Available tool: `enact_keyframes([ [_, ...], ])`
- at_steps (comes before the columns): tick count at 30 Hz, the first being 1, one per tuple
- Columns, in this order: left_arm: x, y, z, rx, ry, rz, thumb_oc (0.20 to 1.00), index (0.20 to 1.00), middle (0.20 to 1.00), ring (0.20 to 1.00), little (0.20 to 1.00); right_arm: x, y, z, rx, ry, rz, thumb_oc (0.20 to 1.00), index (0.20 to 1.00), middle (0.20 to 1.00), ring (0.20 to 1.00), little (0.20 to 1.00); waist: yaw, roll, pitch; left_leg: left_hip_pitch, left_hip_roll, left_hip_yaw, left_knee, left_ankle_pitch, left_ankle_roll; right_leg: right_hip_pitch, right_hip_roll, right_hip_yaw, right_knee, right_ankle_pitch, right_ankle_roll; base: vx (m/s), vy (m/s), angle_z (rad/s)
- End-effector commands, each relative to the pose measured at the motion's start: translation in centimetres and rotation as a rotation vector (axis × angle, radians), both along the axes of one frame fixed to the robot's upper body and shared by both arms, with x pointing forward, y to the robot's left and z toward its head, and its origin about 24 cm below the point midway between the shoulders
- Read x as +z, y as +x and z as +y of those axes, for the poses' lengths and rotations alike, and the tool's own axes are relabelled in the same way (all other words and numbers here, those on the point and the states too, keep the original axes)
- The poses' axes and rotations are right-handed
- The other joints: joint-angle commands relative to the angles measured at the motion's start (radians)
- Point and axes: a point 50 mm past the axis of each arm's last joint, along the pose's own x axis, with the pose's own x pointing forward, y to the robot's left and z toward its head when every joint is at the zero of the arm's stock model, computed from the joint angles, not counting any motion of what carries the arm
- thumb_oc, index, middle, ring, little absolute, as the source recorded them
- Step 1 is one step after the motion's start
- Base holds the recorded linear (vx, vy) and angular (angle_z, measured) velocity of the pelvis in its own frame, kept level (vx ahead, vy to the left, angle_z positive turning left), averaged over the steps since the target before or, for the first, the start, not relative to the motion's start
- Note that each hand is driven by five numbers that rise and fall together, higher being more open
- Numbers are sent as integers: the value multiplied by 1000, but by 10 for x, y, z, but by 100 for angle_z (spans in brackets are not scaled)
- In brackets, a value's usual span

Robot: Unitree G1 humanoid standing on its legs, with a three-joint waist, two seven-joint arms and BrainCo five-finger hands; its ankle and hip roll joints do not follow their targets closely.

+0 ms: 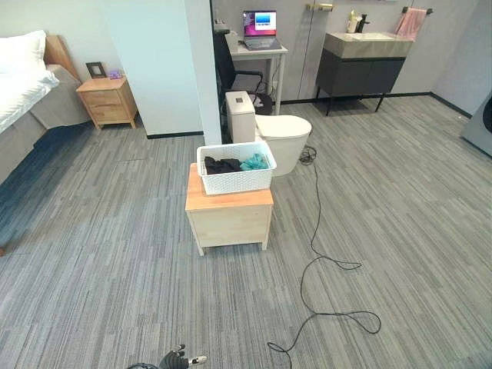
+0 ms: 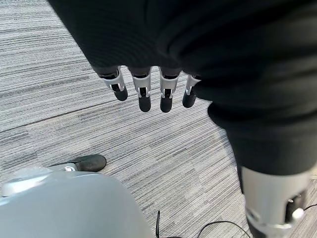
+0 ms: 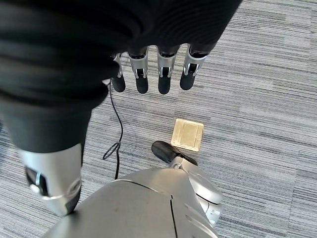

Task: Grab the laundry basket,head to the washer,open it,put in the laundry and shut it.

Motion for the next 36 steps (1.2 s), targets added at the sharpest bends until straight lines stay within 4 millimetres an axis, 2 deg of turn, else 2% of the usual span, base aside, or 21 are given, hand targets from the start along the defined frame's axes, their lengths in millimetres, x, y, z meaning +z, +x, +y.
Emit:
enact_keyframes([
  [1,1,13,-8,-12,-23,-28,1000,1000,1000,1000,1000,0,-12,-8,-3,-26,64,1000,1000,1000,1000,1000,17,-19,-4,-22,-43,2,14,-22,-10,10,-19,-105,10,-23,36,0,0,0],
  [12,0,10,-5,-10,-6,-13,1000,1000,1000,1000,1000,-1,-22,-10,-18,-30,96,1000,1000,1000,1000,1000,12,-20,-5,-2,-35,6,6,-27,-13,30,-20,-116,10,-33,37,25,3,2],
  [19,0,10,-7,-17,-19,-17,1000,1000,1000,1000,1000,1,-21,-17,-29,-53,97,1000,1000,1000,1000,1000,8,-11,-7,7,-34,11,5,-32,-10,34,-21,-110,10,-35,36,0,0,0],
  [36,0,11,-7,-14,-19,-15,1000,1000,1000,1000,1000,1,-23,-18,-24,-54,103,1000,1000,1000,1000,1000,7,-11,-2,4,-25,-3,5,-27,-18,36,-10,-116,10,-46,27,6,-11,0],
])
